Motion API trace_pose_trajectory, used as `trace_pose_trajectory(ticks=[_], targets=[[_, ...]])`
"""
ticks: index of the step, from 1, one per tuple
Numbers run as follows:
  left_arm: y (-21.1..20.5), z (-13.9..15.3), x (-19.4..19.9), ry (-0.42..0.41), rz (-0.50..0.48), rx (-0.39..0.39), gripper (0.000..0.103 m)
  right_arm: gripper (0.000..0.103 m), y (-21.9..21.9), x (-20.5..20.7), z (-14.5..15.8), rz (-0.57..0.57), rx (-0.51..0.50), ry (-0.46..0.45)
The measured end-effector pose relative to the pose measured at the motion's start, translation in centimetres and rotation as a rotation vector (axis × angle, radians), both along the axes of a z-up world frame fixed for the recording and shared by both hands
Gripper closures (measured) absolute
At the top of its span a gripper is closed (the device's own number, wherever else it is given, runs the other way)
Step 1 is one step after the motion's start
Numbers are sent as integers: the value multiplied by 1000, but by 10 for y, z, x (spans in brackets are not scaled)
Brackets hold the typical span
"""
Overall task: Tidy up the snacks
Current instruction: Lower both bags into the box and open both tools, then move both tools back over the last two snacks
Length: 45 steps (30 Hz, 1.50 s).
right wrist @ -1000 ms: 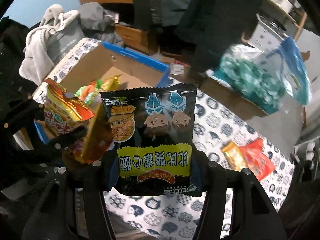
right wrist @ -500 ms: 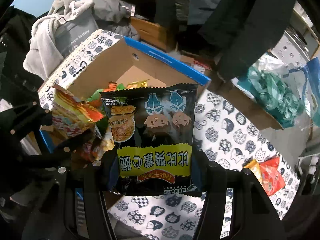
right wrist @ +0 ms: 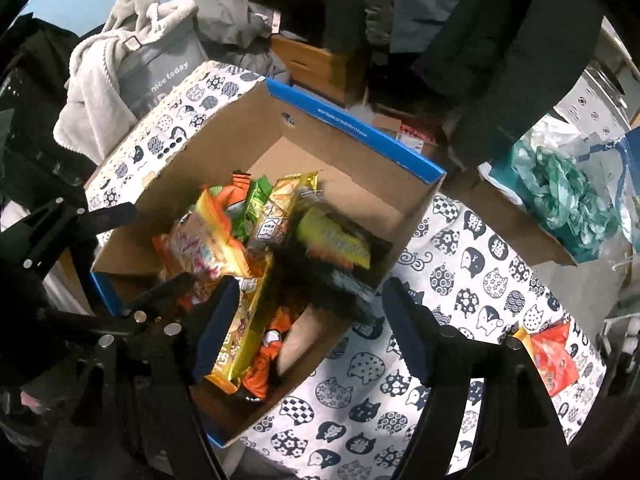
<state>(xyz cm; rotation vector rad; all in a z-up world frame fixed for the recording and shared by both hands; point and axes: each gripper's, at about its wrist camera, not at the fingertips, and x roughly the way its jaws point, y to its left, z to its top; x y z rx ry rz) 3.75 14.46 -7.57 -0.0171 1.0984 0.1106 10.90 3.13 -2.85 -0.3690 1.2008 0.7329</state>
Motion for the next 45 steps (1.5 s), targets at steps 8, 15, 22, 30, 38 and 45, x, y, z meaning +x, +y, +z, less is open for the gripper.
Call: trace_pose_trajectory(ticks=[8, 15, 22, 30, 38, 45], targets=[[-22, 7, 4, -18, -34, 8, 26, 23, -34, 1, 5, -40, -5, -29], [-55, 13, 14, -21, -74, -17, 22, 23, -90, 6, -8, -103, -43, -33], [-99, 14, 24, -1, -137, -2, 22, 23, -149, 13, -23, -183, -56, -4], [-146, 11, 36, 17, -204, 46, 22, 23, -204, 20, -33, -257, -68, 3], [-185, -8, 56, 82, -256, 67, 22, 22, -245, 28, -52, -263, -143, 8], [-220, -26, 81, 129, -318, 78, 22, 22, -278, 54, -74, -250, -213, 22]])
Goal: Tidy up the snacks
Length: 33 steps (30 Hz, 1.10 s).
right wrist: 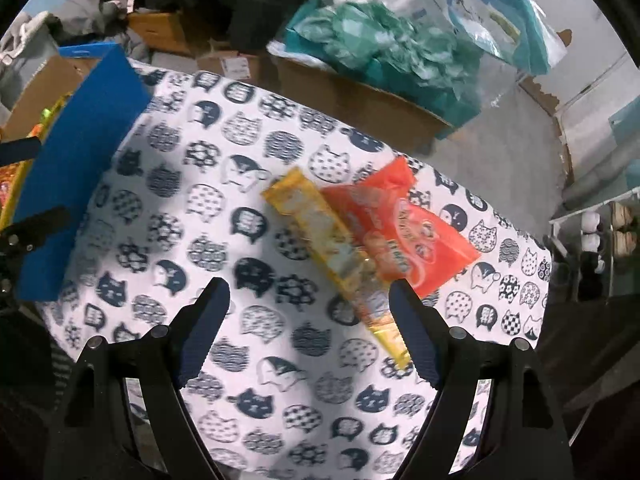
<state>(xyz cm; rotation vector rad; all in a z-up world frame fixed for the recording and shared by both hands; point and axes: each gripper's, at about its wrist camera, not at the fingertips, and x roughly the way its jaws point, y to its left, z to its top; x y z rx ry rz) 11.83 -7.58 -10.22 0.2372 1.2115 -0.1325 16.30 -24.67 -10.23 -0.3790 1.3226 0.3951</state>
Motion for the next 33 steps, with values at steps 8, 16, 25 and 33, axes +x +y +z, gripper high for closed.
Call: trace_pose_trajectory(ticks=[8, 16, 25, 33], targets=[[-34, -27, 37, 40, -71, 36, 21, 22, -18, 39, -21, 75, -78, -23], [-56, -64, 77, 86, -84, 6, 21, 22, -35, 73, -59, 87, -131, -11], [-65, -105, 99, 170, -37, -56, 21, 22, -45, 86, -96, 133, -159, 9], [-75, -112, 91, 185, -48, -56, 21, 22, -52, 77, -111, 108, -168, 119]])
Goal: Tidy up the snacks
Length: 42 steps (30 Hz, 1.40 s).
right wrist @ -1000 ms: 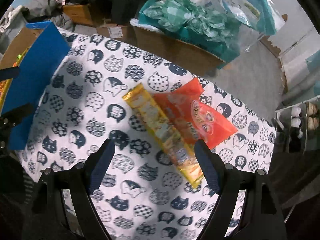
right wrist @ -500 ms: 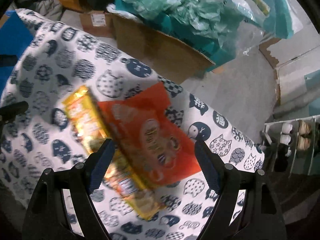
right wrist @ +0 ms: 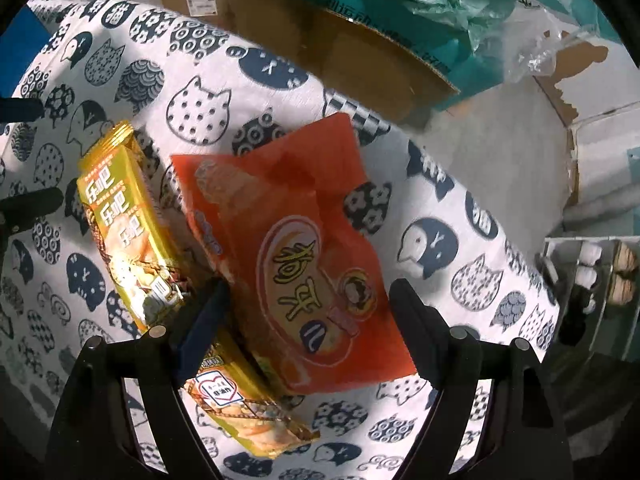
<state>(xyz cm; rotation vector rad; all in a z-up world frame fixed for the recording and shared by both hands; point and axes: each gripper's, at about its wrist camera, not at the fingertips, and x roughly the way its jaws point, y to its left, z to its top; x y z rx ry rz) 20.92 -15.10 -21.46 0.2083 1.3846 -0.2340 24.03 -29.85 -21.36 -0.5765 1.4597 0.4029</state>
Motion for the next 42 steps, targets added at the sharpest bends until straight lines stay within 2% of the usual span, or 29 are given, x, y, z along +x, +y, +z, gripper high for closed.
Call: trace_pose_trajectory(ticks=[2, 5, 7, 13, 26, 34, 42], targets=[[-1, 2, -6, 1, -3, 1, 21, 24, -4, -5, -2, -31, 5, 29], [1, 2, -14, 7, 3, 9, 21, 33, -8, -16, -2, -55, 6, 49], [4, 3, -22, 15, 14, 11, 21, 47, -10, -26, -4, -76, -9, 59], [8, 5, -47, 41, 29, 16, 21, 51, -14, -54, -6, -140, 7, 92], [-4, 27, -94, 39, 22, 30, 21, 54, -4, -143, 6, -240, 186, 154], [-27, 33, -100, 61, 65, -16, 21, 54, -26, -169, 13, -241, 132, 81], [-48, 24, -92, 109, 170, -110, 21, 54, -81, -182, 8, -266, 88, 56]])
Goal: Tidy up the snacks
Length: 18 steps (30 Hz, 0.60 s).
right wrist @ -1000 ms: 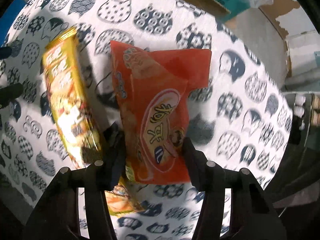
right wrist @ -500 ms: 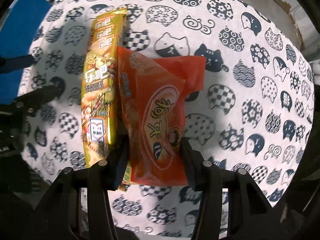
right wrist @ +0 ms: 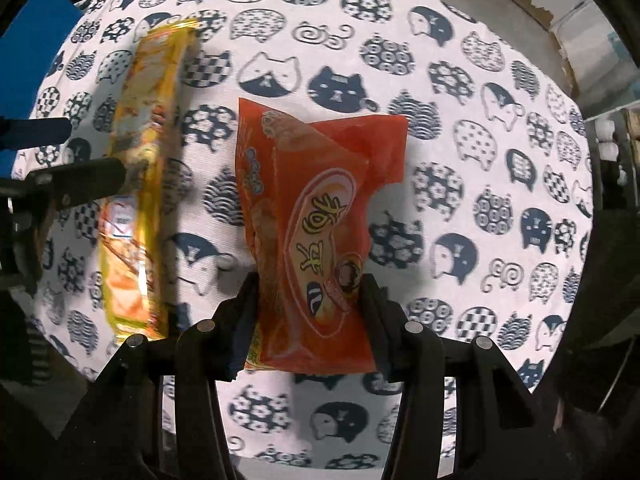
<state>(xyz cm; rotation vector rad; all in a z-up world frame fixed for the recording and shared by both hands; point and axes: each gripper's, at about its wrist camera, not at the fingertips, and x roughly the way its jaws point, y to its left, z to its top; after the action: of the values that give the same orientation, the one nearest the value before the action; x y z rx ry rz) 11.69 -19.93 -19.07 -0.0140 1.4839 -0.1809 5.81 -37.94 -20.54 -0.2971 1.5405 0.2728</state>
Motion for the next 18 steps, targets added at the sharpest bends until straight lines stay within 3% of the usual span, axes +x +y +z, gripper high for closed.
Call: trace_pose_trajectory(ticks=[7, 12, 14, 16, 18], targets=[[-11, -21, 10, 38, 70, -21, 20, 54, -27, -9, -3, -21, 8, -4], [-15, -33, 10, 54, 47, -24, 22, 54, -25, 6, -5, -28, 11, -10], [-15, -43, 12, 69, 17, -15, 50, 54, -27, 12, -5, -28, 13, -14], [-17, -41, 9, 53, 10, -9, 61, 54, -25, 19, -6, -24, 13, -19], [-18, -39, 6, 50, 10, -17, 64, 54, -29, 21, -3, -21, 12, -21]])
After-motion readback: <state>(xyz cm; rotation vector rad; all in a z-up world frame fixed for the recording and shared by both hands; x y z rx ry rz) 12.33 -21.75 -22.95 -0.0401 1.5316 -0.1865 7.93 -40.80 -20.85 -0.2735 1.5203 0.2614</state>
